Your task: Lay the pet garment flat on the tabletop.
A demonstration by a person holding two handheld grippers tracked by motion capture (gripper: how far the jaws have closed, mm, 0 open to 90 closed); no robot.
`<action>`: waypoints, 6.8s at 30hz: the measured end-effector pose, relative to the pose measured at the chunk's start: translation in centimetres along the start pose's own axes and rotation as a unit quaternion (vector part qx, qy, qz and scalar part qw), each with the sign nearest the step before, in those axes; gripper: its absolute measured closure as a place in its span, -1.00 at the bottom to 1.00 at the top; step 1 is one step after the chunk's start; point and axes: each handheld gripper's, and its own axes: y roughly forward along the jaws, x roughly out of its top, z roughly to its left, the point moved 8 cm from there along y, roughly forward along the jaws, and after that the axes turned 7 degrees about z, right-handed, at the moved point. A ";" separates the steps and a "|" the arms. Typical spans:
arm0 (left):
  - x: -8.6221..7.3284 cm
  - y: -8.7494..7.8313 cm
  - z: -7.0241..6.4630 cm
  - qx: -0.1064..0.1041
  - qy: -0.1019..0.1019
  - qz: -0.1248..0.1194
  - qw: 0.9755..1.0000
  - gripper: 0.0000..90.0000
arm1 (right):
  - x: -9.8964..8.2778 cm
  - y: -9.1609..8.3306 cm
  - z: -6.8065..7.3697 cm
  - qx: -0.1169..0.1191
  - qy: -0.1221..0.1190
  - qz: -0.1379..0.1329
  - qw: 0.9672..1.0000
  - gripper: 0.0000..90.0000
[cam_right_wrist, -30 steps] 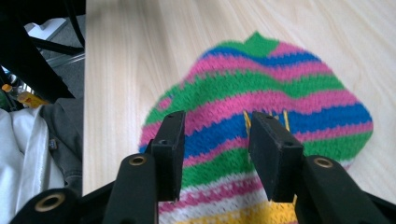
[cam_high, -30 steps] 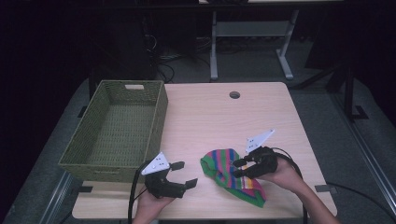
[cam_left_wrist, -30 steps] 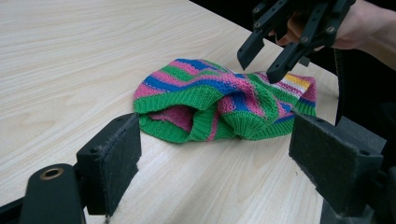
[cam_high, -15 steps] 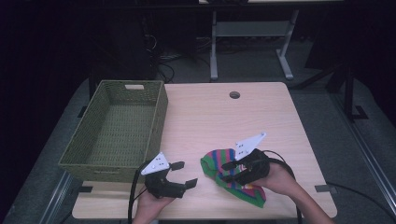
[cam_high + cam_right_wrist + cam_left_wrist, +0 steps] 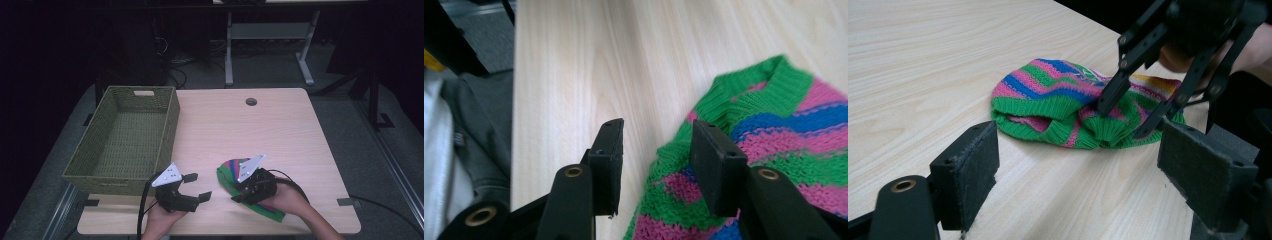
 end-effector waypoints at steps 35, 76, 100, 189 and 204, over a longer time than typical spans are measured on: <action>0.0 1.4 -0.9 -0.014 0.008 0.015 1.000 -0.63 | -0.8 -4.8 -0.5 -0.007 0.024 -0.092 0.995 0.79; -0.2 2.1 -1.9 -0.029 0.025 0.028 0.999 -0.62 | -0.3 -7.6 0.1 0.047 0.029 -0.139 0.989 0.79; -0.5 4.0 -2.1 -0.030 0.121 0.058 0.991 -0.41 | -0.6 -12.0 -0.3 0.101 0.012 -0.225 0.969 0.79; 8.7 5.7 1.7 -0.002 0.130 0.027 0.991 0.87 | -3.3 -9.7 -8.2 0.033 0.109 -0.196 0.974 0.76; 12.3 7.9 5.5 0.068 0.041 -0.011 0.997 0.42 | -3.3 -9.4 -15.3 -0.053 0.219 -0.229 0.947 0.40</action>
